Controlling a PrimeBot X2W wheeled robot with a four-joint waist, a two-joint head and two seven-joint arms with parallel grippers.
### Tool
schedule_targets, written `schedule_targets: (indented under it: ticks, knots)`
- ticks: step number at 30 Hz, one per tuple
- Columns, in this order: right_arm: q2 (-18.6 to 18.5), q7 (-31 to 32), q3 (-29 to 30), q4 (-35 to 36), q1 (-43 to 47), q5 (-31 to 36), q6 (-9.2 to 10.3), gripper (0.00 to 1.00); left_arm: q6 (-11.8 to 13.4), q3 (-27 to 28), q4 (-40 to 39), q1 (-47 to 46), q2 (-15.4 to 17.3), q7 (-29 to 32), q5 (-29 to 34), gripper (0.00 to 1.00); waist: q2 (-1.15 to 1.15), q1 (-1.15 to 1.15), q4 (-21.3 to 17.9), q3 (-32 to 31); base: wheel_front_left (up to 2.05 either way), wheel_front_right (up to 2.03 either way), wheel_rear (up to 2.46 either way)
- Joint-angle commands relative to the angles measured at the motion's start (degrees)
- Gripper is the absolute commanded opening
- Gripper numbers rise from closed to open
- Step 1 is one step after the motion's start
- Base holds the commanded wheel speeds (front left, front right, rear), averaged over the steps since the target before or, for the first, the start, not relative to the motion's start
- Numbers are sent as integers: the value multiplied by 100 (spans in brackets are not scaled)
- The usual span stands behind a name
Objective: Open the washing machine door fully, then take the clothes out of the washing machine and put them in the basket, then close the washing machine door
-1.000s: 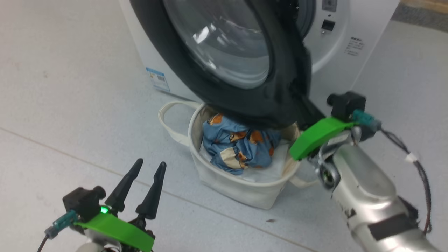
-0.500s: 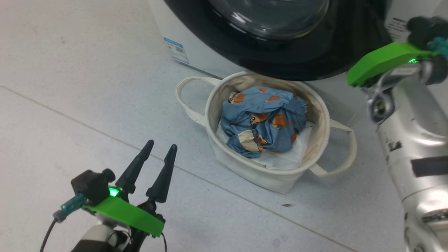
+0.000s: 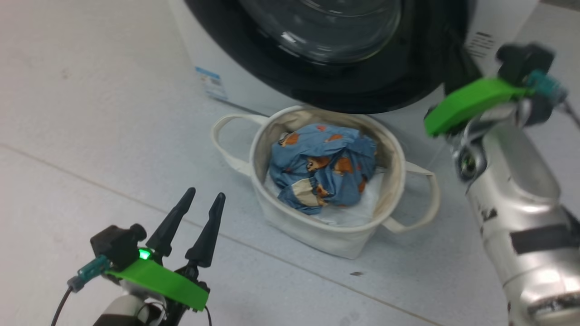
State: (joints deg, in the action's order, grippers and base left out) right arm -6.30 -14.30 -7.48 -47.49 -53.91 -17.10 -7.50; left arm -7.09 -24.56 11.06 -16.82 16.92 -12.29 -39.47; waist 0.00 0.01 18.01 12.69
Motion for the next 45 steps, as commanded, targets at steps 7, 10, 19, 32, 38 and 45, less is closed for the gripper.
schedule_targets:
  ticks: [7,10,19,32,38,45]
  knots:
    - [224,-70,-652,846,917,-206,1,100,66,352,-181,-44,362,-87,6,100,0,-1,-735,-329,0,0,0]
    - [232,-70,-853,1261,1420,-228,1,100,115,454,-242,7,451,-110,0,100,0,-1,-1019,-422,0,0,0]
    - [271,-70,-1152,2301,2760,-271,1,100,335,798,-410,428,691,-186,-16,100,0,-1,-1956,-640,0,0,0]
    - [324,-44,-794,3366,4067,-38,1,100,245,1247,-714,1264,651,-261,-214,100,0,-1,-2338,-908,0,0,0]
    - [330,35,-811,3549,4128,42,1,100,239,1250,-762,1236,613,-264,-140,100,0,-1,-2236,-892,0,0,0]
    - [335,143,-802,3686,4178,119,1,100,239,1211,-726,1168,579,-266,-84,100,0,-1,-2127,-871,0,0,0]
